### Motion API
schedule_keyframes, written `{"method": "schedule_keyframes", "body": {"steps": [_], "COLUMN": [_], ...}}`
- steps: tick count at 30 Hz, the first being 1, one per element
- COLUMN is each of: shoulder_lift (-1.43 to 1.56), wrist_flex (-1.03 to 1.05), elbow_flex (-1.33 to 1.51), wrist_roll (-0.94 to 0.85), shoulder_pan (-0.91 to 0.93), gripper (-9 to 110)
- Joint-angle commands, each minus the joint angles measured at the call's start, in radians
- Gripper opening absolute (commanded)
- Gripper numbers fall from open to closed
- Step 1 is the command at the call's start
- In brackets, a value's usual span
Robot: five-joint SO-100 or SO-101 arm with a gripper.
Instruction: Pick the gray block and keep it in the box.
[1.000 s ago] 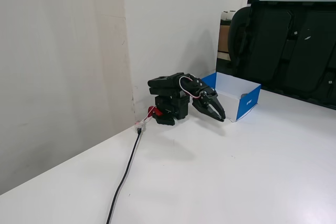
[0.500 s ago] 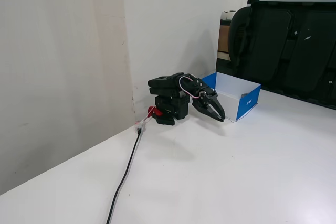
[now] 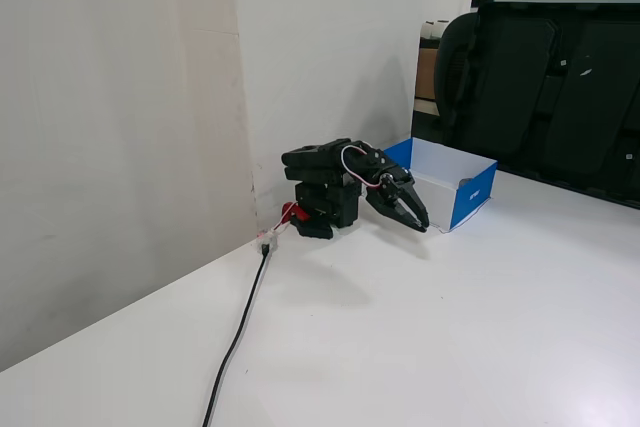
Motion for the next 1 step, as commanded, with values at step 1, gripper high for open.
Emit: {"method": "schedule_keyframes", "body": {"steps": [1], "shoulder_lift": [0.156], "wrist_flex": [-0.009], "elbow_flex": [0.000], "wrist_roll": [0.003], "shoulder_pan": [0.008], "gripper": [0]}}
